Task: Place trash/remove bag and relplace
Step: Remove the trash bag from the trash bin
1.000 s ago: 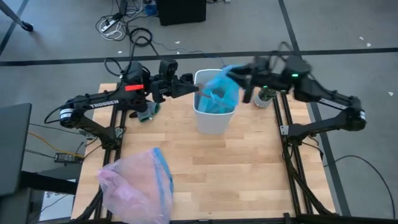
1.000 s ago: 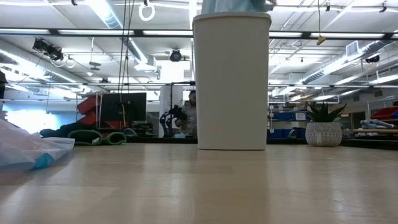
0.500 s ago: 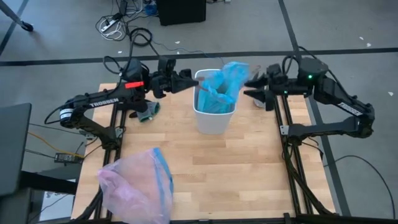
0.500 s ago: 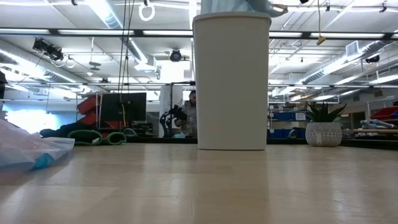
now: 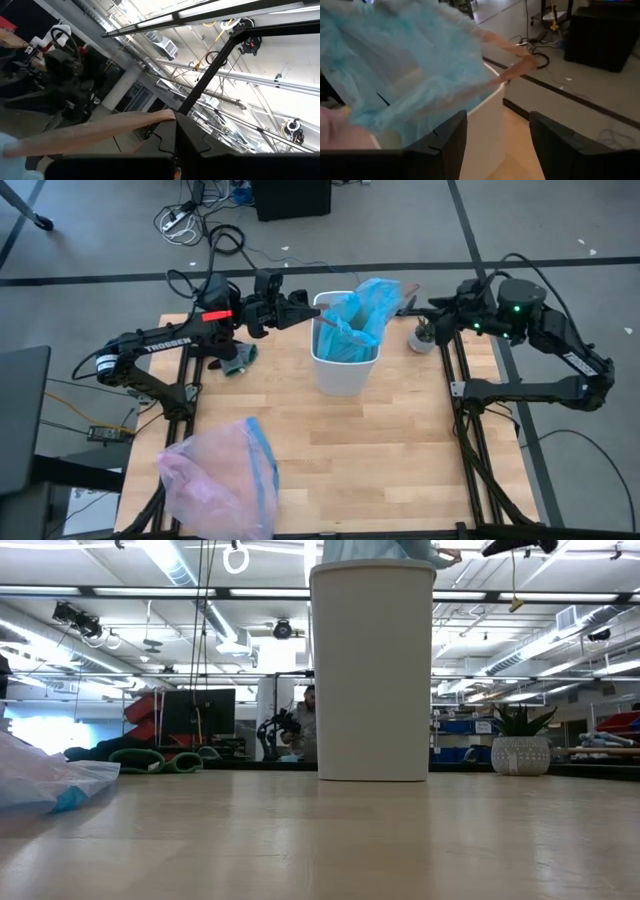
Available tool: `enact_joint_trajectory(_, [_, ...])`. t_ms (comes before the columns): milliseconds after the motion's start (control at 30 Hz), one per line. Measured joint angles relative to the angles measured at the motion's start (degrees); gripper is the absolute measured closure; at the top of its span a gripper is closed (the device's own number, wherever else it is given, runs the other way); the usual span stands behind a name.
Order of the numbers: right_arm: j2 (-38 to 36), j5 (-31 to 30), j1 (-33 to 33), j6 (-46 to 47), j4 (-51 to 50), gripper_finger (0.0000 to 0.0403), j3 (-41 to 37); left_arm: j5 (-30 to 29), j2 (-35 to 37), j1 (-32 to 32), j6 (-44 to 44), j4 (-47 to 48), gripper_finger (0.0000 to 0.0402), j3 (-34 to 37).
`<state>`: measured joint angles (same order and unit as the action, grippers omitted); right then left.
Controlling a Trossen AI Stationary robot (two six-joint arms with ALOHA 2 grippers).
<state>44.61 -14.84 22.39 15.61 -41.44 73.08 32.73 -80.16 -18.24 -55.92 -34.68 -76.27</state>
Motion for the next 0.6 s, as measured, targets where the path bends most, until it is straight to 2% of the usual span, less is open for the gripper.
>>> enact_joint_trajectory(167, [2.76,0.81,3.46,-5.26,3.58,0.0209,0.0,0.0,0.0,0.0,-0.02,-0.16,0.039,0.0])
enact_joint_trajectory(300, [5.23,8.01,7.04,-7.84,6.63,0.0207,0.0,0.01,0.0,0.0,-0.02,-0.15,0.039,0.0])
enact_joint_trajectory(433, [6.49,12.08,11.06,-7.83,6.54,0.0177,0.0,0.02,0.0,0.56,0.07,-0.1,0.039,0.0])
enact_joint_trajectory(600, [6.67,12.07,16.1,-8.19,6.16,0.0129,0.0,0.09,0.0,1.37,0.47,-0.08,0.039,0.0])
